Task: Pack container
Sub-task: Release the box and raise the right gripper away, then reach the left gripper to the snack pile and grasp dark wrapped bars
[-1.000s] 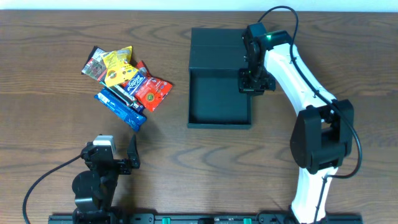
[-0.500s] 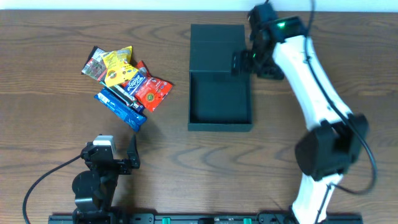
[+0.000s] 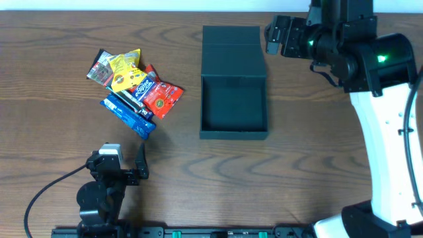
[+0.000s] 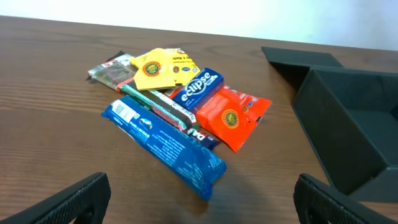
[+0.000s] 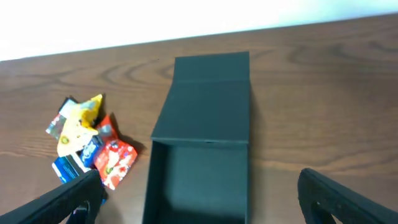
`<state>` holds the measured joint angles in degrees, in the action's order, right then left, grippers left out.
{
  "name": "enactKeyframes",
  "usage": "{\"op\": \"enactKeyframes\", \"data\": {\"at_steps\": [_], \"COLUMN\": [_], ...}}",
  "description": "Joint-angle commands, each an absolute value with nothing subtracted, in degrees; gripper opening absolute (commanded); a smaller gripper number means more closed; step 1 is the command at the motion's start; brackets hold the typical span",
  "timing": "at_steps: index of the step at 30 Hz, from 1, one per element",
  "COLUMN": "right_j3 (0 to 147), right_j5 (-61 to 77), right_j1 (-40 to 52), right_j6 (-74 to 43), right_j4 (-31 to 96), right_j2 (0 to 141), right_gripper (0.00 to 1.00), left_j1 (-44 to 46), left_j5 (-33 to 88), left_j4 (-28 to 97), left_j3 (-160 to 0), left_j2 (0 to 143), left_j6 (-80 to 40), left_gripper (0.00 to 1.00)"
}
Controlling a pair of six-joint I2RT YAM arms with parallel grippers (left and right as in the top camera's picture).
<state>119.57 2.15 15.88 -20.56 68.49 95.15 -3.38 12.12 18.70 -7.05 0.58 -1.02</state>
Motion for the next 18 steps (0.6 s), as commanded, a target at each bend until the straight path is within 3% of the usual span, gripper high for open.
{"op": "enactKeyframes", "data": {"at_steps": [1,4,10,18], "right_j3": [119.5,119.5,119.5,119.5], "right_j5": [2.4,2.4,2.4,1.6], "right_j1": [15.4,15.4,15.4,15.4], "right_j6": [-18.8,-17.6,-17.5,-15.3], "right_j4": [69.1,69.2,69.4,68.4], "right_j2": [95.6,95.6,95.6,95.6], "right_gripper": [0.99,0.99,0.99,0.99], "left_j1": [-3.6,-3.6,-3.6,-4.3], "left_j5": [17.0,28.4,26.5,24.0], "left_j4": [19.0,19.0,15.5,4.0], "left_j3": [-5.8,-5.8,-5.8,-6.3], "left_j2": [0.2,0.2,0.2,0.6], "left_j6": [-12.6,-35.9,-51.4,-48.6], "left_gripper": [0.95,0.95,0.95,0.95]}}
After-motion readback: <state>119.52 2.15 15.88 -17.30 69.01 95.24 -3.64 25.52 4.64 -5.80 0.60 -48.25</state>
